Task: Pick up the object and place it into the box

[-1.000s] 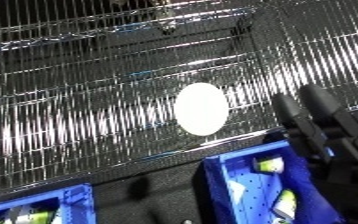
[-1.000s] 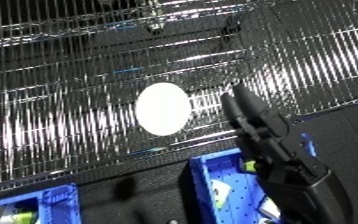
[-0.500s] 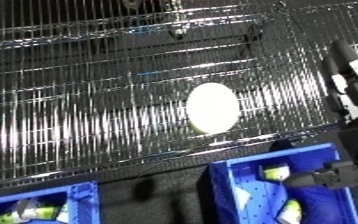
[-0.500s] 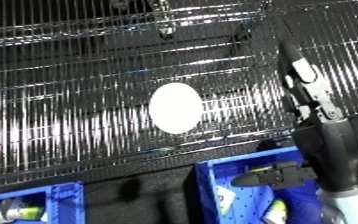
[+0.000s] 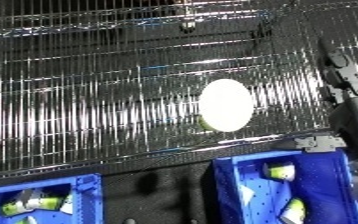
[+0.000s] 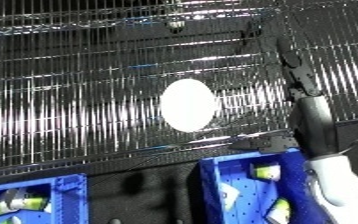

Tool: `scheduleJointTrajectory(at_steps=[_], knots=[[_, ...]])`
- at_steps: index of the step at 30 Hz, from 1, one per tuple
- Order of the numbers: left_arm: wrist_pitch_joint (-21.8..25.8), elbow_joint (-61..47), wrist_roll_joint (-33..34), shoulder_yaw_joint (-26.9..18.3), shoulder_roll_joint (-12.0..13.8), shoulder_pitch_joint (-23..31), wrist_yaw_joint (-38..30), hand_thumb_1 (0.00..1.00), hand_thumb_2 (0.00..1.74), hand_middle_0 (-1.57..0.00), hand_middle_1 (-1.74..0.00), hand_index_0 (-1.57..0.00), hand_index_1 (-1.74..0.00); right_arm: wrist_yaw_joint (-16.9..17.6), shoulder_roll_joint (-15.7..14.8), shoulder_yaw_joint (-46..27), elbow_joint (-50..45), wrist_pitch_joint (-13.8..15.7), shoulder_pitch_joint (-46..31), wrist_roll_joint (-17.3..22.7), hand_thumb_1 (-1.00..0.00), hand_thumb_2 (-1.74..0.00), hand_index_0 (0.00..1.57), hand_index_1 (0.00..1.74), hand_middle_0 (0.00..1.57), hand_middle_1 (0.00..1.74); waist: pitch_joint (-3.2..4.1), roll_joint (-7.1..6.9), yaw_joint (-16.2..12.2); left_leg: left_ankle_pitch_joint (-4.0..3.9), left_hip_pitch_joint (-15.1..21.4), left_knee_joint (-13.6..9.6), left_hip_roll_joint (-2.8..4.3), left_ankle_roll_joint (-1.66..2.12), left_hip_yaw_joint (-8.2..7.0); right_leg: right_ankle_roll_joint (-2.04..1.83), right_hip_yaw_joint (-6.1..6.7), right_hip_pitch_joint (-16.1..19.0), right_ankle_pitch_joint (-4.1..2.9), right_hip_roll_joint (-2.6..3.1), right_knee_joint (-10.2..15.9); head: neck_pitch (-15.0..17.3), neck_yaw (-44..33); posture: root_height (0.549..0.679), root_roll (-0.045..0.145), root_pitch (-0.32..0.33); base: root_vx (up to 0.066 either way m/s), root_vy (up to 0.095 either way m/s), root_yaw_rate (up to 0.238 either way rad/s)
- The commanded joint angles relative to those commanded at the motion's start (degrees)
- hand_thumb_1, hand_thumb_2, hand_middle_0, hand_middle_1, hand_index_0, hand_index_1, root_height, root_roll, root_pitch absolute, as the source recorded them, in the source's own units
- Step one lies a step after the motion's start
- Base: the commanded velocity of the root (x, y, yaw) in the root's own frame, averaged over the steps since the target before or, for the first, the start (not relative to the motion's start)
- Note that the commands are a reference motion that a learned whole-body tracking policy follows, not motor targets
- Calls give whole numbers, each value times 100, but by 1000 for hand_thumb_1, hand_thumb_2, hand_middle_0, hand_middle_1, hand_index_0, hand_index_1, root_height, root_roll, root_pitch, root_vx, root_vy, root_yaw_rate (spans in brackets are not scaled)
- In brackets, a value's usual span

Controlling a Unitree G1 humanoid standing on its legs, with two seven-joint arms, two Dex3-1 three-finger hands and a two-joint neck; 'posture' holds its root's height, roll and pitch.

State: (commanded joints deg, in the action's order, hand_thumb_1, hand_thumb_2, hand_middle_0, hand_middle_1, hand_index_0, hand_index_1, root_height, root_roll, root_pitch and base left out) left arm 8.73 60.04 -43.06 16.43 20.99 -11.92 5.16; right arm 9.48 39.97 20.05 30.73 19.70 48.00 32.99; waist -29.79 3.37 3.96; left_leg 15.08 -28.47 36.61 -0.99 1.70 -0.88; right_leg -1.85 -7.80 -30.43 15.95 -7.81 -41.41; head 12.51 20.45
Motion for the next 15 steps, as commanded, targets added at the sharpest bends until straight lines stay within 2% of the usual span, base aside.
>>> scheduleJointTrajectory(at_steps=[8,15], knots=[[-6,-91,-34,112,1,-48,0,0,0,0,0,0,0,-313,-80,338,654,-64,408,199,0,0,0,0,0,0,0,76,60,-34,-95,-32,-30,1,-11,2,1,-126,-27,-20,-12,-109,175,639,66,105,-7,25,34],[-21,-169,-56,189,-11,-59,-36,0,0,0,0,0,0,-443,-177,540,906,-154,653,171,0,0,0,0,0,0,0,146,114,-43,-175,-28,-51,-2,-19,5,2,-230,-38,-52,-46,-264,361,638,68,113,-3,29,23]])
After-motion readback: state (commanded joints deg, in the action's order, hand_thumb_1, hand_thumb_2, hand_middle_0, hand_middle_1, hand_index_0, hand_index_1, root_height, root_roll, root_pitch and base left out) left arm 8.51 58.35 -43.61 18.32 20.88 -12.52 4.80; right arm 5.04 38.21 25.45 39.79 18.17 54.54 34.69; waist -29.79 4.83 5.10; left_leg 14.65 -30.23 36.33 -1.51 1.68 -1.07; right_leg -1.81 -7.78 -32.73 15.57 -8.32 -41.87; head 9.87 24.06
